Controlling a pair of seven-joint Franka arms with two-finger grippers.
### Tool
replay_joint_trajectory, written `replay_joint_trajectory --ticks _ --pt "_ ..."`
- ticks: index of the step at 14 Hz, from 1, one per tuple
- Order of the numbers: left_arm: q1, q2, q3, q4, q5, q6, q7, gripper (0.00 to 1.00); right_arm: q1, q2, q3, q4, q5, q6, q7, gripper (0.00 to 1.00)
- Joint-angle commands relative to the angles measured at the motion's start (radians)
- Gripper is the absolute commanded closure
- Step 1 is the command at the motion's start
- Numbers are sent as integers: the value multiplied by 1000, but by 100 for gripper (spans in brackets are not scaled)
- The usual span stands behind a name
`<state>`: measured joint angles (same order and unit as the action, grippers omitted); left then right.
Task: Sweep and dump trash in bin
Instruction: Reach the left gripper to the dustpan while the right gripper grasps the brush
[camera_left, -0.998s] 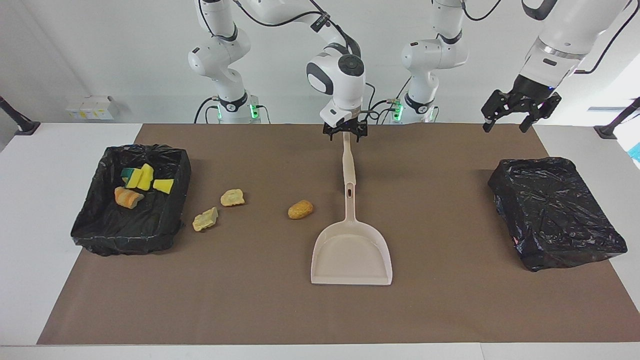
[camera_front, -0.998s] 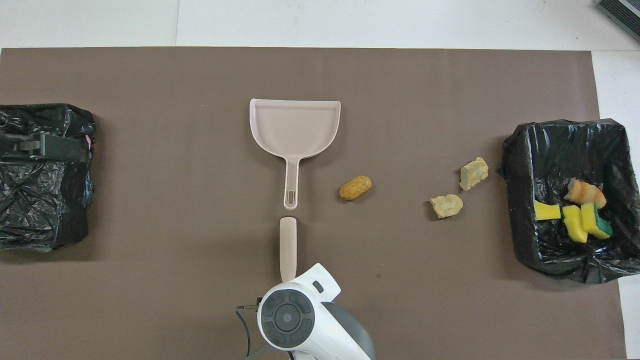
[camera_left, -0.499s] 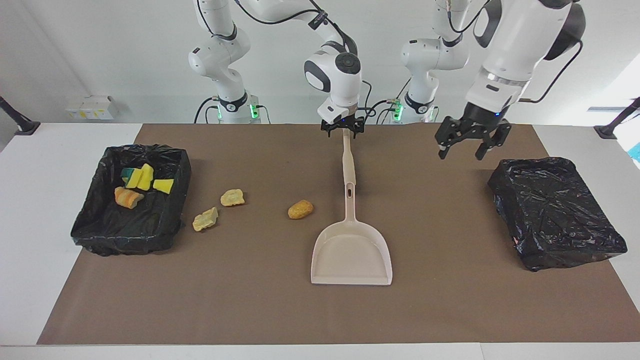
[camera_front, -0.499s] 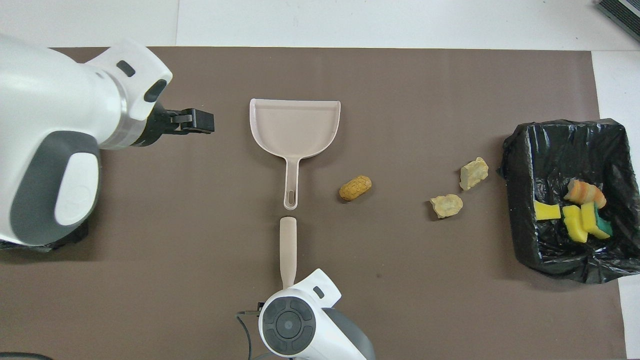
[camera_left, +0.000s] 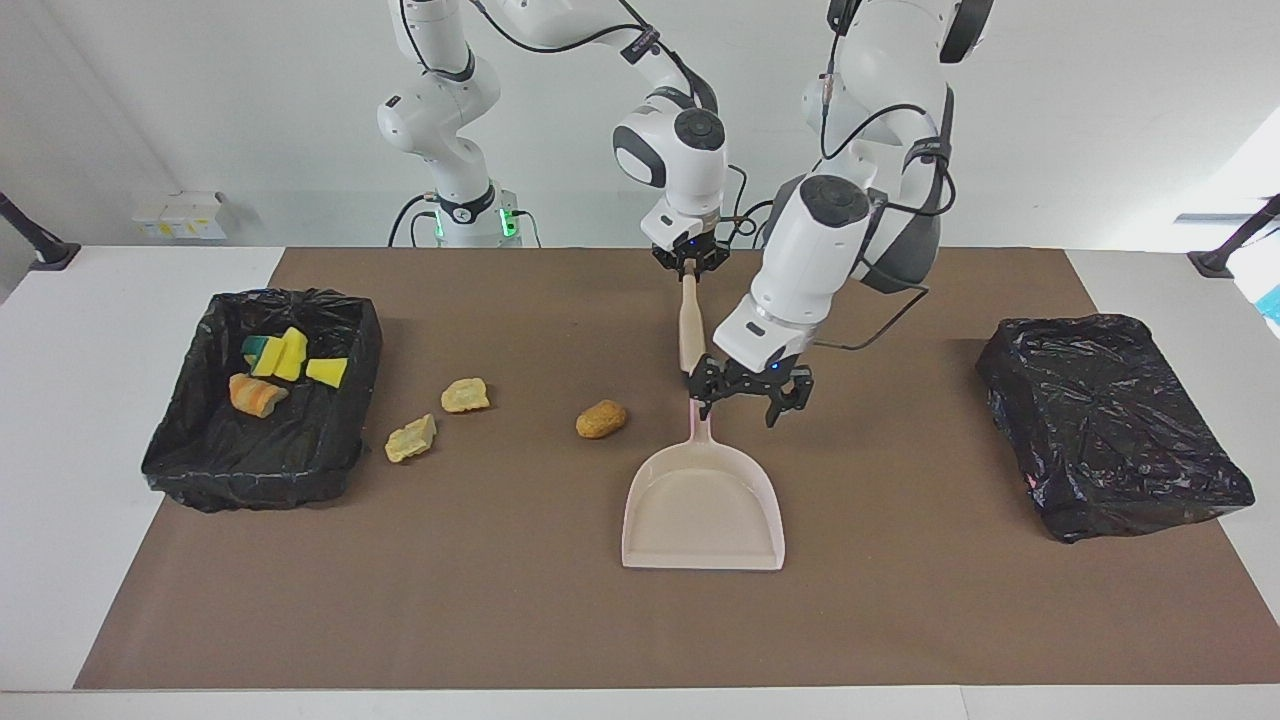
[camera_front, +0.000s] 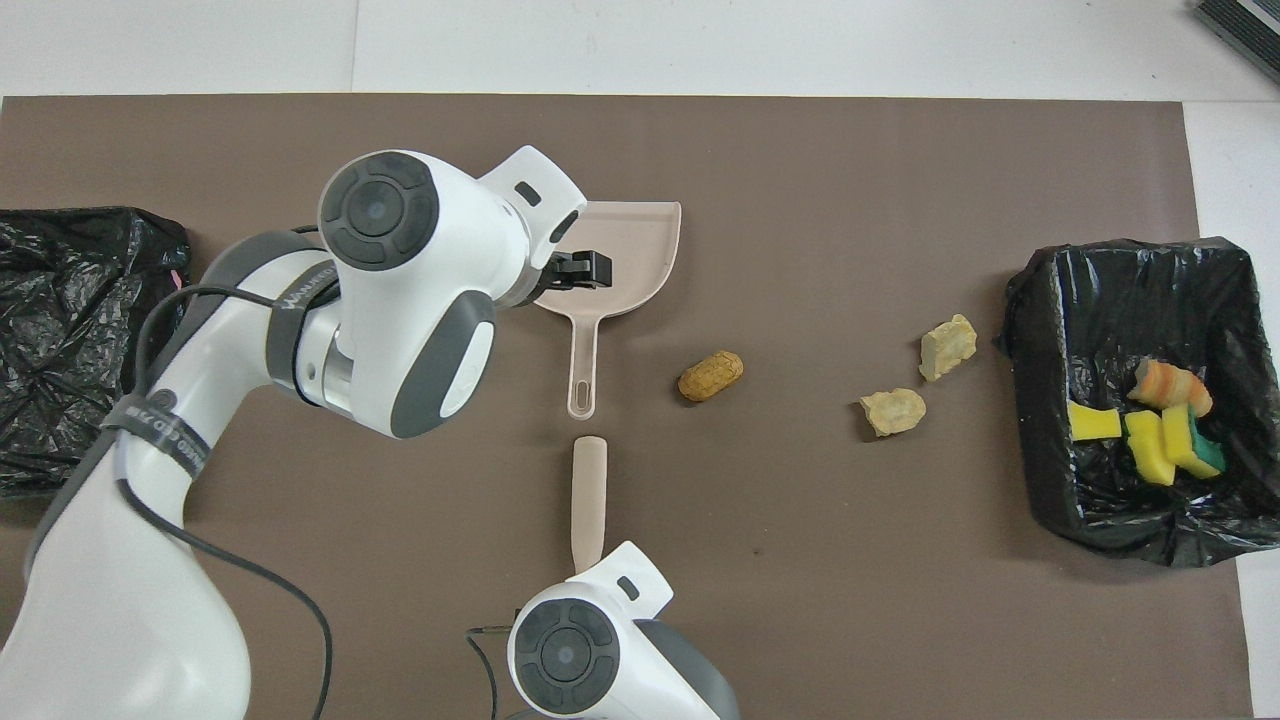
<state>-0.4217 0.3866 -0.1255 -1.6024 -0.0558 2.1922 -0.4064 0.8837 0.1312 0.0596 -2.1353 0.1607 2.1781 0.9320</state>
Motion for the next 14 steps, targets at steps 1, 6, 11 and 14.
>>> replay_joint_trajectory --ticks 1,6,11,14 --pt "-54 9 17 -5 -1 -15 -14 0 -14 -40 -9 32 20 -125 -19 100" --pt "-89 3 17 -108 -3 -45 -23 0 -129 -195 -9 -12 10 -342 -15 100" --pt "-91 5 17 -122 -3 -52 -23 0 -221 -226 -12 -12 -136 -547 -13 100" --pt "-97 8 18 -132 -3 -54 -28 13 -322 -226 -11 -32 -236 -584 -56 100"
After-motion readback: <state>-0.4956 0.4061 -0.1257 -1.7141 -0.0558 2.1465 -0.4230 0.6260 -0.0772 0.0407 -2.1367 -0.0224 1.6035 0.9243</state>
